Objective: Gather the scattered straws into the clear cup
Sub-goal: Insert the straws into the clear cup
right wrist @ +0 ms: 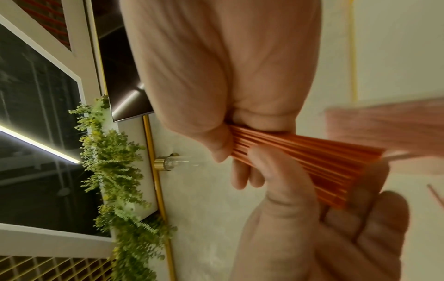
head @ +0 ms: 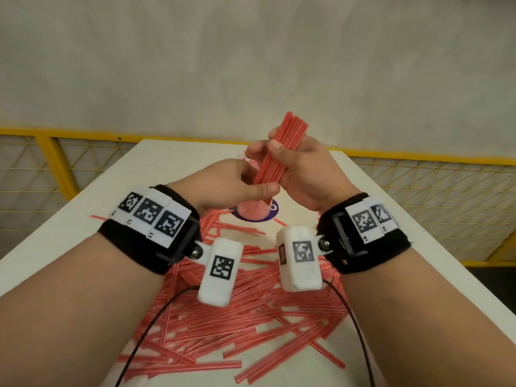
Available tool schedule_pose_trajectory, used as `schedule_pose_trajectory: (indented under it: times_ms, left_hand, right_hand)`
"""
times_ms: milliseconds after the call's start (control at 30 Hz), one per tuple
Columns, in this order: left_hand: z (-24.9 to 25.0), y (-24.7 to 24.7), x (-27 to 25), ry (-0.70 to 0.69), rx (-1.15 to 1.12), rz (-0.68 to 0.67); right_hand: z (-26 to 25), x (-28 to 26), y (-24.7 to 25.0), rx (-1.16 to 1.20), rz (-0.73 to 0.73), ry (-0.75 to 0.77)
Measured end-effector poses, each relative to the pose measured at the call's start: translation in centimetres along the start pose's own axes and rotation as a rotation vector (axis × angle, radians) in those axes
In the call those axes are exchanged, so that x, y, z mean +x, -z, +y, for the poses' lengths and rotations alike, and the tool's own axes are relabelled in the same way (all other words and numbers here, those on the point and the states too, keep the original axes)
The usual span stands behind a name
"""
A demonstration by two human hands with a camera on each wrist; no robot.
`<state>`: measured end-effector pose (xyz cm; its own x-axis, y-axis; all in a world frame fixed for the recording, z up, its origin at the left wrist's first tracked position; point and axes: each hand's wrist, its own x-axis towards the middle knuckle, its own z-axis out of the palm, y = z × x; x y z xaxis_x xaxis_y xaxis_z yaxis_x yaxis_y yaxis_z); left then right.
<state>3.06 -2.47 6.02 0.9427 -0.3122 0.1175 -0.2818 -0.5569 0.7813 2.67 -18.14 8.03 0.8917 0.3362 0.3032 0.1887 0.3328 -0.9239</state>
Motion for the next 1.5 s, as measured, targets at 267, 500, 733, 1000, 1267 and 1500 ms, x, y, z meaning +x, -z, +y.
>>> schedule_pose_trajectory:
  times_ms: [267, 500, 733, 1000, 1267, 1500]
  left_hand:
    - [0.1, 1.3, 0.6, -0.098, -0.662, -0.109]
    - [-0.6, -0.5, 1.1, -0.091, -0.783, 0.093]
    - [-1.4, -0.9, 1.8, -0.02, -0.785, 0.171]
    - [-1.3, -1.0, 1.8, -0.007, -0.776, 0.218]
    - [-1.4, -0.8, 1.7, -0.035, -0.713, 0.241]
    - [-1.2, -0.8, 1.7, -0.001, -0.728, 0.314]
  right_hand:
    - [-1.8, 3.0, -2.2, 0.007, -0.114, -0.109]
    - [-0.4, 4.9, -1.0, -0.269, 0.042, 0.006]
    - [0.5, 5.4, 0.8, -0.335, 0.282, 0.135]
    - [0.8, 5.3, 1.4, -0.346, 0.317, 0.126]
    - [1.1, 5.2, 1.2, -0.276, 0.302, 0.139]
    - [1.5, 5.7, 1.8, -0.18, 0.336, 0.186]
